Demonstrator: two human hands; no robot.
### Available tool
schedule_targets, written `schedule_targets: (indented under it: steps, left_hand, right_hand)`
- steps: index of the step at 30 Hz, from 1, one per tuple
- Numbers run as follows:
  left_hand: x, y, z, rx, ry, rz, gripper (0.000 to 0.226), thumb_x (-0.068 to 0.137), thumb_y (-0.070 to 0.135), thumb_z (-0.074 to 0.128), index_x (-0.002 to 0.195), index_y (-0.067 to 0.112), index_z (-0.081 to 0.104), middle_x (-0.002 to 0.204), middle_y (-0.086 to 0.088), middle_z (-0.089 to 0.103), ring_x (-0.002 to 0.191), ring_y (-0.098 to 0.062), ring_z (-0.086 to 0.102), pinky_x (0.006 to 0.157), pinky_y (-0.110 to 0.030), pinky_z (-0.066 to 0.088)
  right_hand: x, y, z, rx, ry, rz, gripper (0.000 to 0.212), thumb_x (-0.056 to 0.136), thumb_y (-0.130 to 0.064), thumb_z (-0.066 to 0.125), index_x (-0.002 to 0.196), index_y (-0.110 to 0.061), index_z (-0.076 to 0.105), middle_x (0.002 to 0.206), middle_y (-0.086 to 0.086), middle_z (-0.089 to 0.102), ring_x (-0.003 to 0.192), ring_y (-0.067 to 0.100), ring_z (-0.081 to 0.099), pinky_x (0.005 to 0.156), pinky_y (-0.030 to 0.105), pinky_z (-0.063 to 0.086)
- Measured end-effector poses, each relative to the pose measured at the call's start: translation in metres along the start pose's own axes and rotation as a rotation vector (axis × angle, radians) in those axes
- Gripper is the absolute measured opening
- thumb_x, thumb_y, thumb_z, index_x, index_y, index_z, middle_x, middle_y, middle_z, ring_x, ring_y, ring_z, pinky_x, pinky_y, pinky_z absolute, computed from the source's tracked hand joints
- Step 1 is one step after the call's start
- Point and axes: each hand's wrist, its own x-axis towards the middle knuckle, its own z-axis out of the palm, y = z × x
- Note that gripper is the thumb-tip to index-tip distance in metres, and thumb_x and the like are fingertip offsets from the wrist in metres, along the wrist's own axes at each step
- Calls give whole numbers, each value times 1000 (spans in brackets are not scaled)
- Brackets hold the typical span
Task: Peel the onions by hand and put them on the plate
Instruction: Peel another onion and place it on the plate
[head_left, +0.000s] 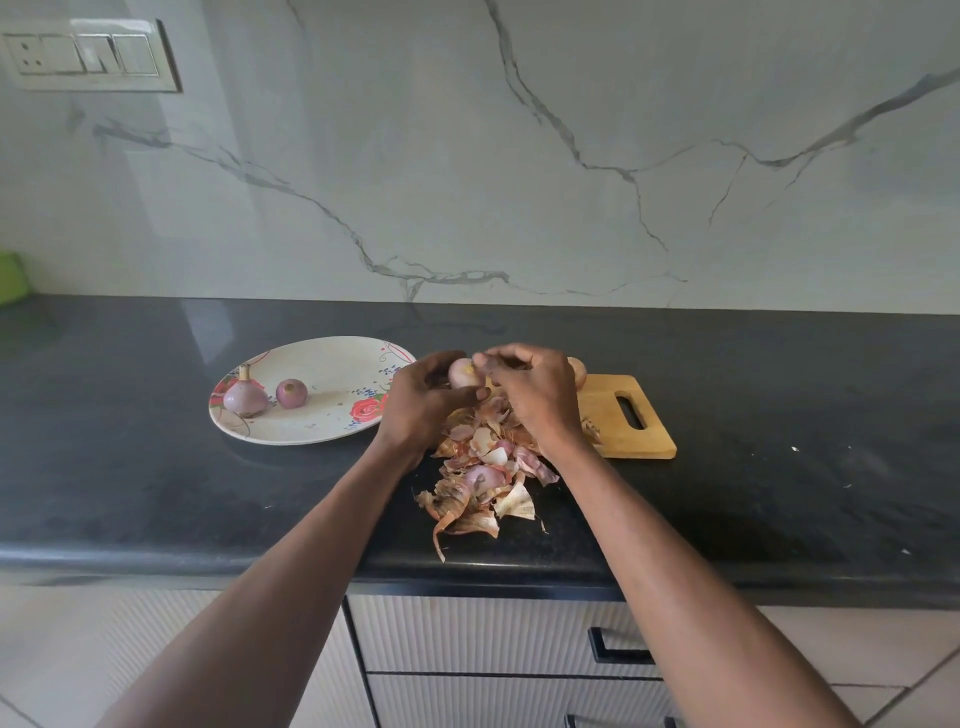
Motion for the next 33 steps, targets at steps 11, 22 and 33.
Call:
schedule_targets:
  steps: [11, 22, 33]
  left_hand:
    - [-2, 1, 3, 104, -57, 44, 56, 79, 1, 82, 132, 3, 63, 114, -8, 73, 96, -11, 74, 80, -27, 60]
    - [-1, 1, -1, -70, -88, -21, 56, 83, -8, 74, 135, 6, 59, 121, -8, 71, 101, -12, 72, 81, -23, 56]
    - [2, 2, -1, -239, -6, -124, 23, 97, 10, 63, 120, 8, 65, 113, -21, 66, 86, -29, 68, 75, -35, 59]
  right_hand:
    - [1, 2, 10, -276, -1, 18, 12, 96, -17, 62, 97, -10, 71, 92, -2, 68, 86, 14, 62, 71, 27, 48]
    - [9, 1, 1, 515, 68, 468, 16, 96, 0, 57, 82, -3, 63, 67, 8, 63, 58, 17, 63, 62, 29, 55]
    - [4, 8, 0, -2, 81, 125, 8, 88, -18, 75, 91, -12, 78, 85, -2, 75, 78, 7, 69, 67, 19, 54]
